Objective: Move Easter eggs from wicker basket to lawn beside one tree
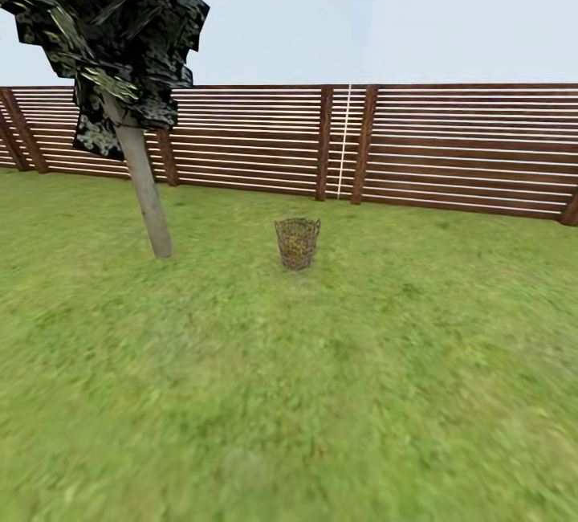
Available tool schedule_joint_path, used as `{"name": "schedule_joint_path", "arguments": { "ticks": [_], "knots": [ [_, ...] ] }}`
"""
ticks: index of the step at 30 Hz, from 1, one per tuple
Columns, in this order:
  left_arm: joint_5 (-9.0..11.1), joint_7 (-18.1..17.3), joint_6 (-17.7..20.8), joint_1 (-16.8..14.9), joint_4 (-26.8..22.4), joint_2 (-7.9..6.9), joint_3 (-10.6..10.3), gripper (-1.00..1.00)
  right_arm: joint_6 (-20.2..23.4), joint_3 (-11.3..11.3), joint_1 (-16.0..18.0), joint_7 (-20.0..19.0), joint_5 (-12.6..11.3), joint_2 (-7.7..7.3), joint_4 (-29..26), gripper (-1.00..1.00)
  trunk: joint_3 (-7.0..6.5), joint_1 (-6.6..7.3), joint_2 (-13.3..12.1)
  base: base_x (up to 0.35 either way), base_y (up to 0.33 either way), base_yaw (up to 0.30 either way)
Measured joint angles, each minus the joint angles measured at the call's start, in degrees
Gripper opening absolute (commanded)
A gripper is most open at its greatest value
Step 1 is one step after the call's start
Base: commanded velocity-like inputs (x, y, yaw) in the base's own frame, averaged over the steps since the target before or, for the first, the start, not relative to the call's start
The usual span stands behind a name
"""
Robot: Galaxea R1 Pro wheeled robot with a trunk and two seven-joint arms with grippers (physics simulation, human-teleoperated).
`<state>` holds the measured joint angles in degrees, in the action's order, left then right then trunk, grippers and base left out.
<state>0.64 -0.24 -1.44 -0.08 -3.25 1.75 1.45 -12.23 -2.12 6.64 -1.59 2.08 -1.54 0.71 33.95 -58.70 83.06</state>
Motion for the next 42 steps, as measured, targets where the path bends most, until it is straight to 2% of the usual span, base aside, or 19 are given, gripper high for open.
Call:
{"name": "schedule_joint_path", "arguments": {
  "ticks": [42],
  "knots": [
    [0.00,0.00,0.00,-0.01,0.00,0.00,0.00,1.00,0.19,0.07,0.00,0.00,0.00,0.00,0.08,1.00,0.00,0.00,0.00,0.337,0.000,0.000]
  ]
}}
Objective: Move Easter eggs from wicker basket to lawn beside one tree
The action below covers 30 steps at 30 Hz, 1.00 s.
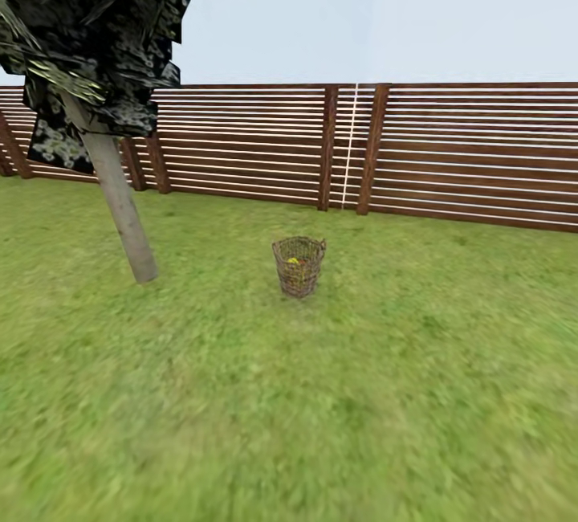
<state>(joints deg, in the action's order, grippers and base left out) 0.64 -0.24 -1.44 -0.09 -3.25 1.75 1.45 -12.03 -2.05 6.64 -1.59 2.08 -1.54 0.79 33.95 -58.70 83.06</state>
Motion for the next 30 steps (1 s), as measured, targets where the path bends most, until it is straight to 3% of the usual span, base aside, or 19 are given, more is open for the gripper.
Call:
{"name": "schedule_joint_path", "arguments": {
  "ticks": [30],
  "knots": [
    [0.00,0.00,0.00,0.01,0.00,-0.01,0.00,1.00,-0.03,-0.01,0.00,0.00,0.00,-0.02,0.00,1.00,0.00,0.00,0.00,0.337,0.000,0.000]
  ]
}}
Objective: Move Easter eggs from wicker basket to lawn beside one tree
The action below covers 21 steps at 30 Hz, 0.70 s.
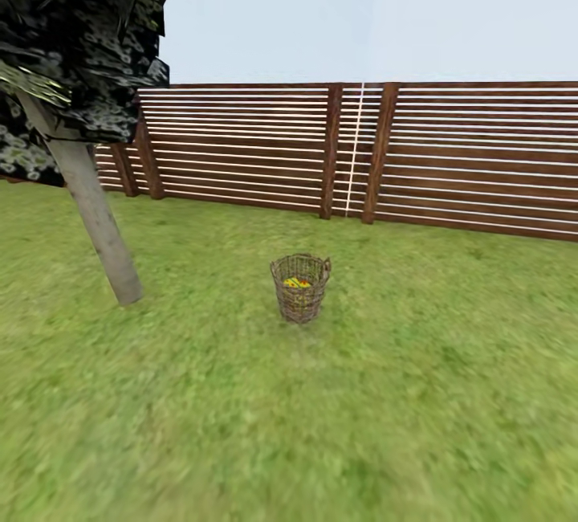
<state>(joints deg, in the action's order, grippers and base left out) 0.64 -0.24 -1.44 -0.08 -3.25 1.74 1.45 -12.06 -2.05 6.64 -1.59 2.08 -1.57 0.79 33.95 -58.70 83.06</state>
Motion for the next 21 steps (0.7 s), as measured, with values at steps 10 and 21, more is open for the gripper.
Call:
{"name": "schedule_joint_path", "arguments": {
  "ticks": [10,21],
  "knots": [
    [0.00,0.00,0.00,0.00,0.00,0.00,0.00,1.00,-0.01,0.00,0.00,0.00,0.00,-0.03,0.00,1.00,0.00,0.00,0.00,0.337,0.000,0.000],
    [0.00,0.00,0.00,0.00,0.00,-0.05,0.00,1.00,-0.01,-0.02,0.00,0.00,0.00,-0.01,0.00,1.00,0.00,0.00,0.00,0.337,0.000,0.000]
  ]
}}
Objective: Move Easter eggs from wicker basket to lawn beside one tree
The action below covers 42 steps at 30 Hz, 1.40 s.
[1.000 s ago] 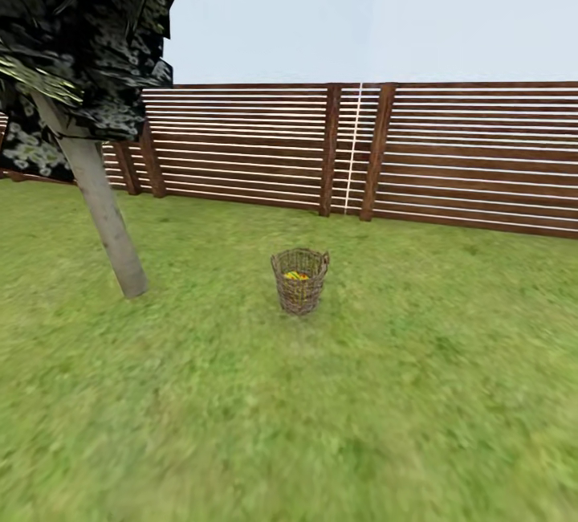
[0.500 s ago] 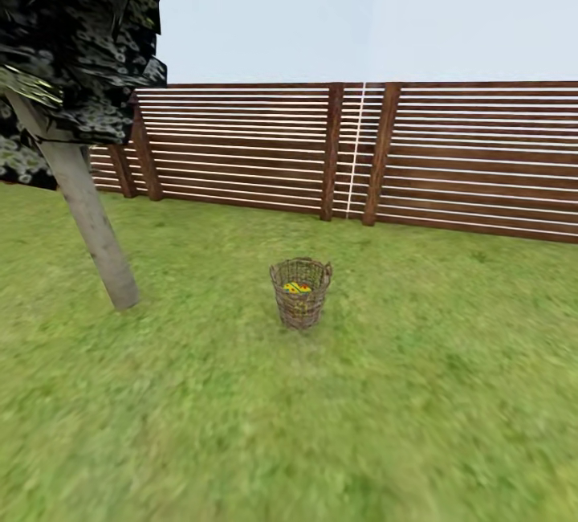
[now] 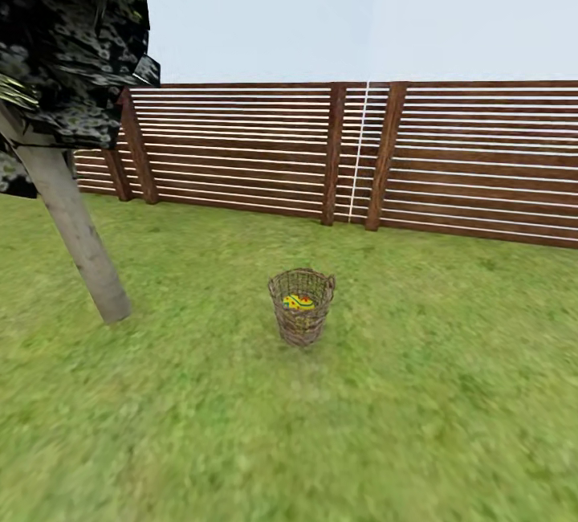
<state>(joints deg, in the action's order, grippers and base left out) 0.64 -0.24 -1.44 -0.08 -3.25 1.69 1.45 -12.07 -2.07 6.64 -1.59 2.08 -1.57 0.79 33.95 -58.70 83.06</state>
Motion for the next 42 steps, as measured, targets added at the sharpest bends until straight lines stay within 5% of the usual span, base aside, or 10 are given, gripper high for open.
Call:
{"name": "schedule_joint_path", "arguments": {
  "ticks": [42],
  "knots": [
    [-0.14,0.59,0.31,-0.01,-0.07,0.15,-0.10,1.00,-0.16,0.06,-0.13,-0.18,0.31,-0.66,-0.55,1.00,0.00,0.00,0.00,0.337,0.000,0.000]
  ]
}}
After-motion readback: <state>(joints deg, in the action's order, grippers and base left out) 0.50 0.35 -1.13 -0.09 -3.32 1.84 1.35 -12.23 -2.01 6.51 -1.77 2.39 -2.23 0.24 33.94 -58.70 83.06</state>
